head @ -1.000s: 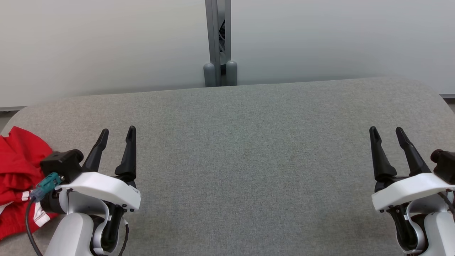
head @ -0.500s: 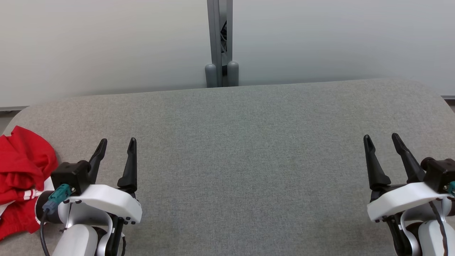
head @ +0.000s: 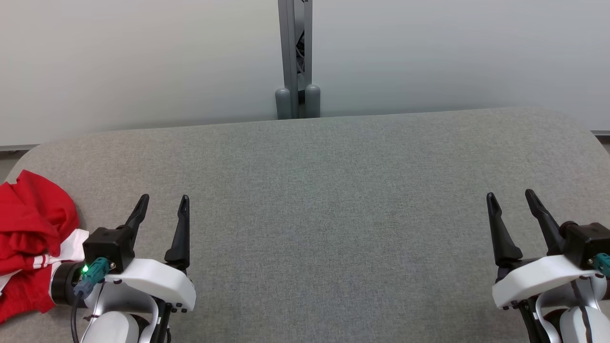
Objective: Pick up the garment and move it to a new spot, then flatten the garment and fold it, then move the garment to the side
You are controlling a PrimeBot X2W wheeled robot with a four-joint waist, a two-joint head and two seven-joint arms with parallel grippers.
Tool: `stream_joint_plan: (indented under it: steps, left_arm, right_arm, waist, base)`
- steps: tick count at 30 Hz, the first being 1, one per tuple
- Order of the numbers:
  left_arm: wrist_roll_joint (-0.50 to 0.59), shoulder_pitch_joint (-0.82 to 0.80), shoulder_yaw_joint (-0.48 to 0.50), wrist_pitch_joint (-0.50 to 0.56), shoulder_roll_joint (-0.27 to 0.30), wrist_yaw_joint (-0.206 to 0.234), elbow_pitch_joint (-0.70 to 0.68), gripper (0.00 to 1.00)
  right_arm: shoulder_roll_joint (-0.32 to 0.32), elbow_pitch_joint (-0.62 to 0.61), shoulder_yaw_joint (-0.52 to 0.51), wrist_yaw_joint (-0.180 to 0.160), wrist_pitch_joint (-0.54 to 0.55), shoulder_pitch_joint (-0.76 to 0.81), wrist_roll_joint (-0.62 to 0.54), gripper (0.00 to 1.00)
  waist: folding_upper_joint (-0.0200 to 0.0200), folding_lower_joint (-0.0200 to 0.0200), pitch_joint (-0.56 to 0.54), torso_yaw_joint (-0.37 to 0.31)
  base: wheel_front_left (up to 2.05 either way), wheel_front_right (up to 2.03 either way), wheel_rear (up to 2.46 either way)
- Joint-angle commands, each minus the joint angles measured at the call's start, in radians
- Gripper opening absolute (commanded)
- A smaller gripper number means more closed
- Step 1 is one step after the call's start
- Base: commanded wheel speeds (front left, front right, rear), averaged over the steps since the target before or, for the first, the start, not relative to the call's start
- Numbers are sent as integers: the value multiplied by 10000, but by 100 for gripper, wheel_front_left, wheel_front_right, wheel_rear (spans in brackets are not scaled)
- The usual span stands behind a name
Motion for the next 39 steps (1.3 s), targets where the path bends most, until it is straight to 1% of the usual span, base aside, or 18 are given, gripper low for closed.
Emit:
stream_joint_plan:
  steps: [1, 18, 26, 39]
  left_arm:
    - [178, 91, 26, 37, 14, 81, -155, 100]
    - [809, 631, 155, 446, 40, 525, -614, 100]
    - [1076, 826, 113, 500, 74, 629, -775, 100]
    - [774, 782, 120, 424, 55, 673, -642, 100]
  right_arm:
    - [-14, -151, -55, 19, -30, 129, -213, 100]
    - [103, -255, 45, 19, -172, 437, -789, 100]
    - [121, -346, 73, 20, -215, 584, -1015, 100]
    - [120, -183, 16, 20, -162, 554, -606, 100]
  waist:
    - [0, 0, -8, -2]
    - [0, 0, -7, -61]
    - [0, 0, -28, -53]
    - [0, 0, -39, -58]
  base:
    - [0, 0, 0]
    - [0, 0, 0]
    - [0, 0, 0]
    - [0, 0, 0]
